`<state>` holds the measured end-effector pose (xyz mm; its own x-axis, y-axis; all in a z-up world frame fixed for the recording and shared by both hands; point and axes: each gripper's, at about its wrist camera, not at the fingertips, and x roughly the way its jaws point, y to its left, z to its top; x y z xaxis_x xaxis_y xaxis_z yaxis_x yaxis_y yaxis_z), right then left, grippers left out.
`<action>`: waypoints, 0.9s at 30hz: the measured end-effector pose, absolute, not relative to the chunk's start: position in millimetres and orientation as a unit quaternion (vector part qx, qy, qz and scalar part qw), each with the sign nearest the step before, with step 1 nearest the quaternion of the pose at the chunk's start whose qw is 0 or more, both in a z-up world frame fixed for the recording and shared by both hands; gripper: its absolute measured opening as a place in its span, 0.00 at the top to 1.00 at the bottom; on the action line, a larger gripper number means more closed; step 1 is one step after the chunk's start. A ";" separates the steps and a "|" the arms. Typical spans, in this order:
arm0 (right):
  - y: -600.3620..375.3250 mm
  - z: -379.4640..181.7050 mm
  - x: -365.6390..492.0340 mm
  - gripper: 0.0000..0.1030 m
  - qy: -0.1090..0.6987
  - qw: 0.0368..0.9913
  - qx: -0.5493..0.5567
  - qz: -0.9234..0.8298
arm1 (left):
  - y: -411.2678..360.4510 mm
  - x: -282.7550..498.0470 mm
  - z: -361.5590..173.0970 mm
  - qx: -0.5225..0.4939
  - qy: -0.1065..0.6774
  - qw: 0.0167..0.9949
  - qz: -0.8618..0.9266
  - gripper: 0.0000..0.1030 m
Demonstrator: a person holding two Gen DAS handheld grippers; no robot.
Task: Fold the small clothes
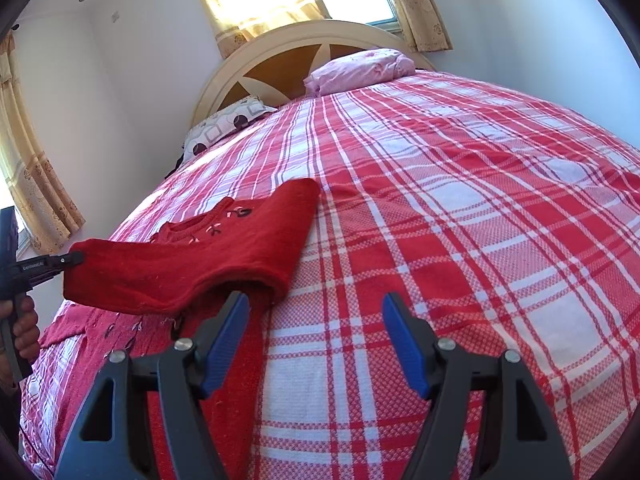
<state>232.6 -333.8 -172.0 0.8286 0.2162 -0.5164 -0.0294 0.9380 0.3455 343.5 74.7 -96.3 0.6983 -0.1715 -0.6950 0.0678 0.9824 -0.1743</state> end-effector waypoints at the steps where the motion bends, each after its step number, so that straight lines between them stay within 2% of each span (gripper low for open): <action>1: -333.9 -172.1 232.7 0.29 0.285 0.942 0.164 0.065 | 83.5 343.6 -98.7 -0.074 0.388 0.917 -0.060 0.91; 7: -333.3 -172.2 231.4 0.29 0.283 0.943 0.161 0.064 | 114.1 338.5 -117.4 -0.083 0.400 0.912 -0.035 0.91; 17: -328.8 -177.1 238.7 0.25 0.306 0.938 0.151 0.063 | 111.2 350.6 -177.5 -0.075 0.445 0.892 -0.017 0.90; 22: -322.1 -169.9 235.9 0.25 0.302 0.941 0.136 0.064 | 114.5 340.5 -173.7 -0.063 0.439 0.896 -0.016 0.87; 27: -283.2 -139.7 246.5 0.25 0.296 0.945 0.083 0.114 | 119.9 329.3 -159.6 -0.046 0.414 0.909 -0.004 0.86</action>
